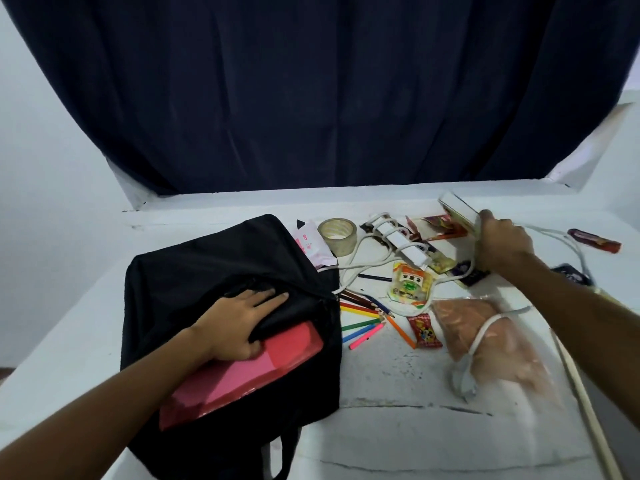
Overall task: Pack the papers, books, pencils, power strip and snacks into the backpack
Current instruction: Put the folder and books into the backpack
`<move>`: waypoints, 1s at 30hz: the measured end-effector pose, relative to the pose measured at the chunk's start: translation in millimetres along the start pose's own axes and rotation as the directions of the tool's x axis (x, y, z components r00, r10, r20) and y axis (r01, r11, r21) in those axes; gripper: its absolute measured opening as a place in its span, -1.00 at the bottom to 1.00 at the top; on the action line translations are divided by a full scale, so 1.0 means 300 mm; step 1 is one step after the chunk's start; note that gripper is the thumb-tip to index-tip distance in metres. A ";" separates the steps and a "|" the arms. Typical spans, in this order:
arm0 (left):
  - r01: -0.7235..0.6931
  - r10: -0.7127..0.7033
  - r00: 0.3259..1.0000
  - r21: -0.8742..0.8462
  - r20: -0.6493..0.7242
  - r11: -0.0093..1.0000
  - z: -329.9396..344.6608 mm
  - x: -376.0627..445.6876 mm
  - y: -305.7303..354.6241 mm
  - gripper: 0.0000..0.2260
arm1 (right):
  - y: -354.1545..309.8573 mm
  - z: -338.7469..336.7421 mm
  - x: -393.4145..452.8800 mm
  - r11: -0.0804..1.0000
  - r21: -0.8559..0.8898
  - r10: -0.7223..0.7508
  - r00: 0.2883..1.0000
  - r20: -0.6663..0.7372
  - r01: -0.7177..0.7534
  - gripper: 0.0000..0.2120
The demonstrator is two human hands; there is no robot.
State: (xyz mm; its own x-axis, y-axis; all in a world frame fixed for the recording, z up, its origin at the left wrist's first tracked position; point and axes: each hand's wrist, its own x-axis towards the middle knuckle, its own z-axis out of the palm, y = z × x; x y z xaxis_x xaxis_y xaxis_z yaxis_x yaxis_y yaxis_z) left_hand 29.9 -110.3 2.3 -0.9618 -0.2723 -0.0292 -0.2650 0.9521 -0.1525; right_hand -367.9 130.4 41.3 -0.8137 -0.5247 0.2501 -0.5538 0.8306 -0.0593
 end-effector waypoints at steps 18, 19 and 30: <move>0.066 -0.040 0.998 -0.572 0.058 0.818 -0.104 -0.012 -0.167 -0.32 | -0.486 -0.416 -0.202 0.056 0.901 -0.791 0.531 0.303 -0.430 -0.47; 0.050 -0.028 0.999 -0.627 0.045 0.778 -0.127 -0.010 -0.182 -0.42 | -0.495 -0.381 -0.217 0.008 0.876 -0.843 0.468 0.265 -0.482 -0.44; 0.010 0.006 1.000 -0.614 0.025 0.789 -0.454 0.081 -0.397 -0.77 | -0.684 -0.082 -0.402 -0.002 0.776 -0.869 0.385 0.310 -0.631 -0.36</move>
State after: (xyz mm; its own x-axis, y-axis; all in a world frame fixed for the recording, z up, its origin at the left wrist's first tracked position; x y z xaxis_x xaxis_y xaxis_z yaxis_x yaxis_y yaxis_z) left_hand 28.8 -211.5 154.5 -0.9614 -0.2696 -0.0545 -0.2614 0.8340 0.4860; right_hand -151.8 27.9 46.9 0.1133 -0.9818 -0.1523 0.3772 0.1843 -0.9076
